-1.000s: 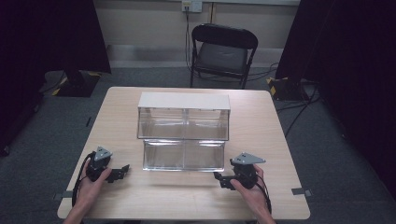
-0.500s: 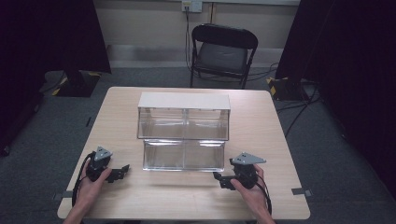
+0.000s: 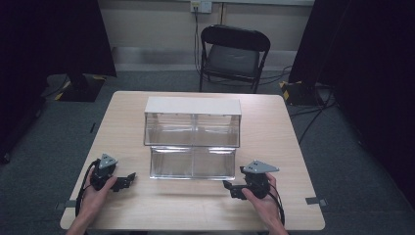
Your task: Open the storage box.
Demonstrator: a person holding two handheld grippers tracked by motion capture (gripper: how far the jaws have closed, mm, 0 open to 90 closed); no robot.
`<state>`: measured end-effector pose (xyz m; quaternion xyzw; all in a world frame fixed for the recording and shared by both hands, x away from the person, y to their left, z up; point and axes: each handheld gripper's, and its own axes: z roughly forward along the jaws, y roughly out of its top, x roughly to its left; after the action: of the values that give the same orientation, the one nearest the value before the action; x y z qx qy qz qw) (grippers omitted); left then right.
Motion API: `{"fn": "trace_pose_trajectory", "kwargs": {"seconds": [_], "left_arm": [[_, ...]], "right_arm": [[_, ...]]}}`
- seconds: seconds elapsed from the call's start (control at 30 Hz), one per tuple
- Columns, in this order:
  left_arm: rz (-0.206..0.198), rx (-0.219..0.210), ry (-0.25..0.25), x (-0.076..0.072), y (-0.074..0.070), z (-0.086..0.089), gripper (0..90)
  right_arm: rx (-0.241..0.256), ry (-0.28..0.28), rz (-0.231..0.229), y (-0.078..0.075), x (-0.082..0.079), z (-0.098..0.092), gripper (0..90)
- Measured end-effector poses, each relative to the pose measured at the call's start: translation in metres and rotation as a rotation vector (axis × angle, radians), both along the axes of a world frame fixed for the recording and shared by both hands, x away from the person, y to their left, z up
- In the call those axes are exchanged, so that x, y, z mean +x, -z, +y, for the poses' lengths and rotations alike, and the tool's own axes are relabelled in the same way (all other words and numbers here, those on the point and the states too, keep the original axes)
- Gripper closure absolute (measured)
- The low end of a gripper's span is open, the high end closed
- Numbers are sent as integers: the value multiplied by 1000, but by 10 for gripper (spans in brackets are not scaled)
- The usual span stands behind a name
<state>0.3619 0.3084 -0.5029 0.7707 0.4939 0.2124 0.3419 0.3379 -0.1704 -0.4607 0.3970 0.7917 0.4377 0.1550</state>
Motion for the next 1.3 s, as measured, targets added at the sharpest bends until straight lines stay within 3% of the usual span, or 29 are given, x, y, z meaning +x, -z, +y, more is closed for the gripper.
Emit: {"fn": "trace_pose_trajectory", "kwargs": {"seconds": [0.63, 1.3], "left_arm": [[-1, 0, 0, 0, 0, 0, 97], [0, 0, -1, 0, 0, 0, 97]], "right_arm": [[-3, -2, -2, -1, -2, -1, 178], [30, -20, -21, -7, -7, -3, 176]]}}
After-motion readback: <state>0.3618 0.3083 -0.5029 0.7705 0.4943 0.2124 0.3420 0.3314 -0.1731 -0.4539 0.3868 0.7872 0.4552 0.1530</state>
